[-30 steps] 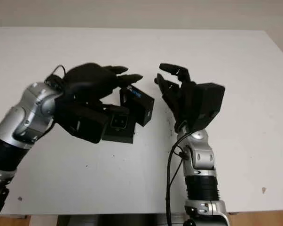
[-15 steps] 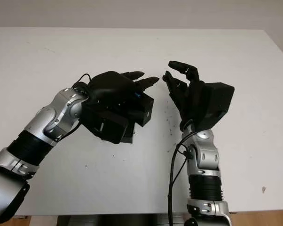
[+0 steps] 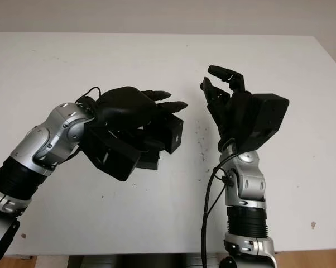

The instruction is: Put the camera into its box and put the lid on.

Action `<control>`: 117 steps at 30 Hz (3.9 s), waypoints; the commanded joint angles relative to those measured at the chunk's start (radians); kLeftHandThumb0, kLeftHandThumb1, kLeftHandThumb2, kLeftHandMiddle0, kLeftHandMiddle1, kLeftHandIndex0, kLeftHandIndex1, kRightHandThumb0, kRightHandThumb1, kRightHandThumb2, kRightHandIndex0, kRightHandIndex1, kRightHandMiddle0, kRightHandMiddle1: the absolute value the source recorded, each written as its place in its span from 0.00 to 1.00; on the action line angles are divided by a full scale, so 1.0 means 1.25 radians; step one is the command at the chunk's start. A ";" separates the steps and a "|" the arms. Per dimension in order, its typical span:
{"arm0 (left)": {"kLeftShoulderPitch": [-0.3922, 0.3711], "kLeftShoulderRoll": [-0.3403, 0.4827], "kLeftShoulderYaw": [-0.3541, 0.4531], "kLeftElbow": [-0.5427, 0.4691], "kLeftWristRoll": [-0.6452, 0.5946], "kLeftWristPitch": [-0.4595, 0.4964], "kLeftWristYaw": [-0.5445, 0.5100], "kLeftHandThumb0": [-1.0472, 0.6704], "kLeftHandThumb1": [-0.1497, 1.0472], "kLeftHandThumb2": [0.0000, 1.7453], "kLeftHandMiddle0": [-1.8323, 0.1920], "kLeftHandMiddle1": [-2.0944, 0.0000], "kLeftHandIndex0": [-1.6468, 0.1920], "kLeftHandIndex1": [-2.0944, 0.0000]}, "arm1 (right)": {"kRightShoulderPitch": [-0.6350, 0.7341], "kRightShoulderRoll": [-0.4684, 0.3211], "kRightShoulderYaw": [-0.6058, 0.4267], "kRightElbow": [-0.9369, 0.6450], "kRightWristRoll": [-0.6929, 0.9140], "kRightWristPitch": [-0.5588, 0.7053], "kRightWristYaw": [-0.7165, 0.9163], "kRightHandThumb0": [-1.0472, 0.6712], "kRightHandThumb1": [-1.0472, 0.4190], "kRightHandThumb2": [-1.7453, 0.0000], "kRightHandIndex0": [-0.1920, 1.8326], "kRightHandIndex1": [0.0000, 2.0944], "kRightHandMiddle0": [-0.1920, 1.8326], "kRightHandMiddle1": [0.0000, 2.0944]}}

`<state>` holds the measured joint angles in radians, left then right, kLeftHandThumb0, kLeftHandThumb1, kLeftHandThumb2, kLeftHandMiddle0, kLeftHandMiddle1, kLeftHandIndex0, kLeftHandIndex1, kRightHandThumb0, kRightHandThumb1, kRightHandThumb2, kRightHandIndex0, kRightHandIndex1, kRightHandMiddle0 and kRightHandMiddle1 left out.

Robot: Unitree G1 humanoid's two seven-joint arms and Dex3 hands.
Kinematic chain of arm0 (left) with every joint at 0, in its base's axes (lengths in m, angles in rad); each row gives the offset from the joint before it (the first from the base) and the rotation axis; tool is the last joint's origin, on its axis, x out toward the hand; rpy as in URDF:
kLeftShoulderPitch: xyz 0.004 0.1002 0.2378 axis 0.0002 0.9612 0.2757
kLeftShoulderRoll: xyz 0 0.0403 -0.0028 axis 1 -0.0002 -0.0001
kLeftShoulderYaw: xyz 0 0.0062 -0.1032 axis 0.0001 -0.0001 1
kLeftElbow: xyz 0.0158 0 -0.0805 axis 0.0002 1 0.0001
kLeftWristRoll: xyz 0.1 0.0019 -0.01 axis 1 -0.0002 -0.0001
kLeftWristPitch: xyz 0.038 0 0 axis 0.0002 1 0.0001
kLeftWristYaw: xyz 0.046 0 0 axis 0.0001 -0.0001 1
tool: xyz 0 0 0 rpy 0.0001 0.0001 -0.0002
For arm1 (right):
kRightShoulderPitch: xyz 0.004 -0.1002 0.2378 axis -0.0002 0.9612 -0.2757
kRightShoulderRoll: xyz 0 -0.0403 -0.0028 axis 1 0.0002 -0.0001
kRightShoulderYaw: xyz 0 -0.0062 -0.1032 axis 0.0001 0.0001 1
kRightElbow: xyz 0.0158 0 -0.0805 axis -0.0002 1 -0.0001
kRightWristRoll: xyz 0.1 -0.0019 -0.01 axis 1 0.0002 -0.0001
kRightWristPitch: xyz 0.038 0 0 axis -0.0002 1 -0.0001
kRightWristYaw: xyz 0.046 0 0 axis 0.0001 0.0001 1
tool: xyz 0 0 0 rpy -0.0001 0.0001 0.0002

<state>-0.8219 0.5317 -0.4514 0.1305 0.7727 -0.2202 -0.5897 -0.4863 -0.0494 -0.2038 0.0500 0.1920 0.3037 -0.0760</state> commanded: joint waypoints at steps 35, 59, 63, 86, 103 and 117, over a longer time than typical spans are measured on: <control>0.591 0.234 0.346 -0.387 -0.229 0.153 -0.110 0.09 1.00 0.48 0.89 0.86 0.86 0.98 | 0.048 0.003 0.042 -0.056 -0.008 0.031 0.030 0.47 0.00 0.84 0.09 0.59 0.06 0.70; 0.636 0.053 0.332 -0.481 -0.318 0.250 0.048 0.13 1.00 0.45 0.84 0.95 0.87 0.98 | 0.058 0.003 0.043 -0.036 -0.009 0.034 0.051 0.45 0.00 0.86 0.11 0.57 0.07 0.68; 0.610 0.041 0.329 -0.502 -0.332 0.262 0.042 0.13 1.00 0.44 0.85 0.96 0.88 0.98 | 0.056 0.007 0.043 -0.038 -0.009 0.044 0.044 0.44 0.00 0.87 0.12 0.56 0.08 0.68; 0.628 0.076 0.402 -0.647 -0.375 0.351 0.016 0.15 1.00 0.44 0.82 0.97 0.86 0.97 | 0.050 0.009 0.041 -0.034 -0.003 0.050 0.037 0.45 0.00 0.87 0.13 0.55 0.08 0.68; 0.191 0.054 0.475 -0.137 -0.643 0.193 0.008 0.13 0.97 0.06 0.84 0.98 0.85 0.98 | 0.045 0.001 0.037 -0.025 0.005 0.039 0.051 0.45 0.00 0.87 0.13 0.55 0.08 0.68; -0.047 -0.003 0.274 0.347 -0.559 0.069 -0.151 0.01 0.95 0.03 0.95 0.99 0.96 1.00 | 0.030 -0.001 0.029 -0.028 -0.003 0.041 0.039 0.46 0.00 0.85 0.11 0.56 0.06 0.70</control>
<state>-0.8425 0.5222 -0.1056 0.5635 0.0751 -0.1321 -0.7683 -0.4357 -0.0432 -0.1648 0.0298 0.1888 0.3555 -0.0245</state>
